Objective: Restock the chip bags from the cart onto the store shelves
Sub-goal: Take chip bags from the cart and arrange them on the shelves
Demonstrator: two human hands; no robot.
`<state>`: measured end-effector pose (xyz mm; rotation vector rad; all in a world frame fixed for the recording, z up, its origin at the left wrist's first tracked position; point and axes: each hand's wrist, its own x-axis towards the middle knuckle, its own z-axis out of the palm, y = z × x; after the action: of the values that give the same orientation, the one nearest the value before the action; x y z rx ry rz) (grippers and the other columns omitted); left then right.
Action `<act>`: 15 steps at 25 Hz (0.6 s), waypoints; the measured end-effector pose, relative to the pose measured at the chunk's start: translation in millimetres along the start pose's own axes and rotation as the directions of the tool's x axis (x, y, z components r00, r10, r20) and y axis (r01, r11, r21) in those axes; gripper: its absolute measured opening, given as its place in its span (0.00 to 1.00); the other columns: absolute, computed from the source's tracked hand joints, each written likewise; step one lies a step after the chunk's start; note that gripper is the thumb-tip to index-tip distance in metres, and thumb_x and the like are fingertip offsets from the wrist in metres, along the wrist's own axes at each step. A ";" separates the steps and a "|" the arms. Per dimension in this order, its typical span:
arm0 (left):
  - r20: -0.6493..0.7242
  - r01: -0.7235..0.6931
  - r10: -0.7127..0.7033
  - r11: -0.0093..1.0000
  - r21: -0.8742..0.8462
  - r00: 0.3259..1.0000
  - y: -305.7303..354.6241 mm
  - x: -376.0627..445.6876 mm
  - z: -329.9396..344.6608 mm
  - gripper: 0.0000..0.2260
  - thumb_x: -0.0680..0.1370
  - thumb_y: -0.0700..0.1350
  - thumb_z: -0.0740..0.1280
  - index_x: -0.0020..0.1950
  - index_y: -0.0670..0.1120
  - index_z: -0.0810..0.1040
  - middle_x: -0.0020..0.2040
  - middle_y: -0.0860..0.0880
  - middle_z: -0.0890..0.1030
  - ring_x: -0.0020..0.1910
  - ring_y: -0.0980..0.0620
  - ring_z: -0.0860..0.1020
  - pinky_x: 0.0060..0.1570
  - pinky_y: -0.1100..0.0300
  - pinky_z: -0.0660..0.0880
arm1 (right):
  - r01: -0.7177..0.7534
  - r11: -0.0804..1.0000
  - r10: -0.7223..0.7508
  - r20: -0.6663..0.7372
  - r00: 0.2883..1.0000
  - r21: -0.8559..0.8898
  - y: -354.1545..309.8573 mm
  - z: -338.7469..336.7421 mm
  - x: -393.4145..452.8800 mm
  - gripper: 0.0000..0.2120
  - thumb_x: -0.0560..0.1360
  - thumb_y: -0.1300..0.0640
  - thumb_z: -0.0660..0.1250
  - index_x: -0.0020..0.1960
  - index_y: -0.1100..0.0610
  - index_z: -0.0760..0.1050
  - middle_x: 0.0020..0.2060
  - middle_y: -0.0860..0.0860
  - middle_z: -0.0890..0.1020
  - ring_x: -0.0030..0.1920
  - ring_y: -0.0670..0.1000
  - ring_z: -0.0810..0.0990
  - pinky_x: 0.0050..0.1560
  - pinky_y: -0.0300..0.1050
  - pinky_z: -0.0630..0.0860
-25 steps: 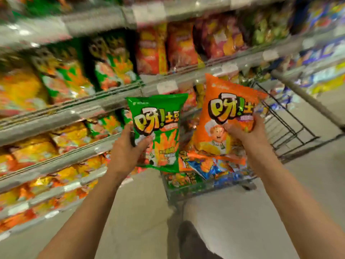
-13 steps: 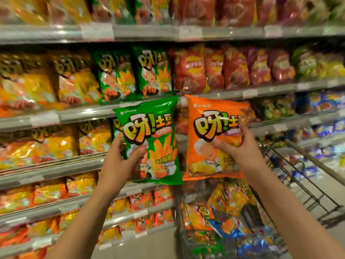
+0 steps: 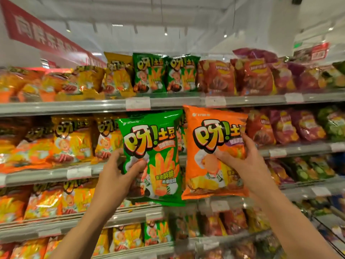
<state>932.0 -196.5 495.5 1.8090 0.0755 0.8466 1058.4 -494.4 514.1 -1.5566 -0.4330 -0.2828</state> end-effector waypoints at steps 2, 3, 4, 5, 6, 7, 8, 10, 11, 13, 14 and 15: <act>-0.028 -0.042 0.042 0.999 0.001 0.999 15.7 29.9 3.6 0.19 0.70 0.62 0.74 0.58 0.63 0.76 0.53 0.56 0.84 0.52 0.51 0.84 0.48 0.41 0.82 | 0.035 0.999 -0.035 -0.011 0.999 0.042 -11.2 -0.7 33.9 0.54 0.51 0.32 0.83 0.73 0.37 0.66 0.69 0.45 0.77 0.69 0.53 0.77 0.67 0.62 0.75; -0.051 -0.070 0.070 0.997 0.013 0.996 23.3 44.0 6.4 0.18 0.70 0.61 0.74 0.57 0.62 0.76 0.52 0.56 0.84 0.51 0.53 0.84 0.48 0.43 0.83 | 0.055 0.997 -0.054 -0.025 0.998 0.053 -17.4 -1.8 50.1 0.53 0.50 0.33 0.83 0.73 0.37 0.67 0.67 0.45 0.79 0.67 0.53 0.78 0.66 0.62 0.76; -0.079 -0.099 0.101 0.995 0.030 0.992 30.5 59.5 9.0 0.17 0.70 0.61 0.74 0.56 0.60 0.76 0.51 0.57 0.84 0.50 0.55 0.84 0.48 0.46 0.83 | 0.079 0.995 -0.077 -0.039 0.996 0.055 -24.3 -1.9 67.0 0.52 0.50 0.33 0.84 0.71 0.37 0.69 0.65 0.45 0.80 0.64 0.52 0.80 0.64 0.62 0.77; -0.100 -0.122 0.125 0.992 0.040 0.987 37.6 73.2 11.4 0.16 0.70 0.60 0.74 0.55 0.60 0.76 0.50 0.58 0.84 0.49 0.56 0.84 0.45 0.49 0.83 | 0.105 0.993 -0.102 -0.048 0.994 0.056 -31.1 -2.3 81.9 0.51 0.50 0.32 0.84 0.70 0.36 0.70 0.63 0.44 0.82 0.62 0.51 0.82 0.63 0.61 0.78; -0.111 -0.137 0.141 0.990 0.042 0.984 45.5 85.9 14.0 0.16 0.70 0.61 0.75 0.54 0.61 0.76 0.48 0.59 0.84 0.47 0.58 0.84 0.42 0.52 0.82 | 0.131 0.989 -0.128 -0.050 0.991 0.066 -37.4 -3.3 95.6 0.50 0.50 0.32 0.84 0.70 0.36 0.70 0.61 0.43 0.83 0.61 0.50 0.82 0.63 0.61 0.78; -0.116 -0.148 0.152 0.988 0.042 0.982 53.6 98.4 16.3 0.16 0.69 0.62 0.74 0.53 0.62 0.76 0.48 0.61 0.84 0.46 0.59 0.83 0.39 0.54 0.82 | 0.152 0.985 -0.149 -0.044 0.988 0.081 -43.3 -3.6 108.8 0.49 0.51 0.32 0.84 0.70 0.36 0.71 0.60 0.44 0.84 0.60 0.50 0.83 0.62 0.61 0.79; -0.122 -0.157 0.162 0.986 0.047 0.979 61.3 109.9 18.9 0.17 0.68 0.63 0.74 0.53 0.63 0.76 0.47 0.62 0.83 0.45 0.60 0.83 0.39 0.54 0.82 | 0.168 0.981 -0.166 -0.035 0.986 0.091 -48.5 -3.7 120.7 0.49 0.51 0.33 0.84 0.70 0.36 0.71 0.60 0.44 0.84 0.59 0.51 0.84 0.62 0.62 0.79; -0.141 -0.181 0.190 0.981 0.069 0.972 74.0 134.3 24.0 0.18 0.70 0.61 0.74 0.56 0.61 0.75 0.48 0.60 0.83 0.46 0.60 0.83 0.44 0.51 0.82 | 0.197 0.976 -0.195 -0.023 0.980 0.098 -58.8 -3.2 144.6 0.51 0.51 0.32 0.84 0.70 0.37 0.70 0.60 0.45 0.84 0.59 0.52 0.84 0.61 0.62 0.80; -0.150 -0.193 0.201 0.979 0.070 0.968 79.4 144.8 26.1 0.18 0.71 0.59 0.75 0.57 0.59 0.75 0.50 0.58 0.83 0.47 0.59 0.83 0.47 0.50 0.82 | 0.214 0.971 -0.213 -0.017 0.977 0.102 -63.9 -2.3 154.6 0.52 0.50 0.32 0.84 0.71 0.38 0.69 0.61 0.45 0.83 0.59 0.51 0.84 0.61 0.61 0.80; -0.175 -0.211 0.217 0.976 0.052 0.960 89.1 163.7 29.7 0.17 0.73 0.56 0.76 0.58 0.57 0.75 0.52 0.56 0.83 0.47 0.60 0.84 0.48 0.54 0.82 | 0.257 0.961 -0.257 -0.009 0.966 0.104 -73.7 0.1 173.0 0.54 0.51 0.33 0.84 0.73 0.40 0.68 0.63 0.45 0.82 0.60 0.50 0.83 0.62 0.60 0.79; -0.190 -0.219 0.226 0.974 0.055 0.955 93.3 173.0 31.2 0.16 0.73 0.56 0.76 0.56 0.58 0.75 0.51 0.56 0.83 0.46 0.61 0.84 0.46 0.57 0.82 | 0.279 0.956 -0.279 -0.010 0.960 0.093 -78.0 1.0 181.7 0.54 0.52 0.34 0.83 0.74 0.41 0.67 0.63 0.44 0.81 0.60 0.49 0.83 0.62 0.59 0.79; -0.203 -0.225 0.233 0.972 0.064 0.951 97.6 181.1 32.7 0.15 0.73 0.56 0.76 0.55 0.59 0.75 0.51 0.56 0.83 0.46 0.59 0.84 0.45 0.58 0.82 | 0.299 0.952 -0.299 -0.010 0.954 0.074 -81.9 2.1 189.0 0.54 0.52 0.33 0.83 0.74 0.41 0.67 0.63 0.43 0.81 0.60 0.47 0.82 0.62 0.57 0.80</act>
<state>1052.8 -184.4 664.8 1.7824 0.0172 1.2081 1191.1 -474.6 670.4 -1.4160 -0.6746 -0.4941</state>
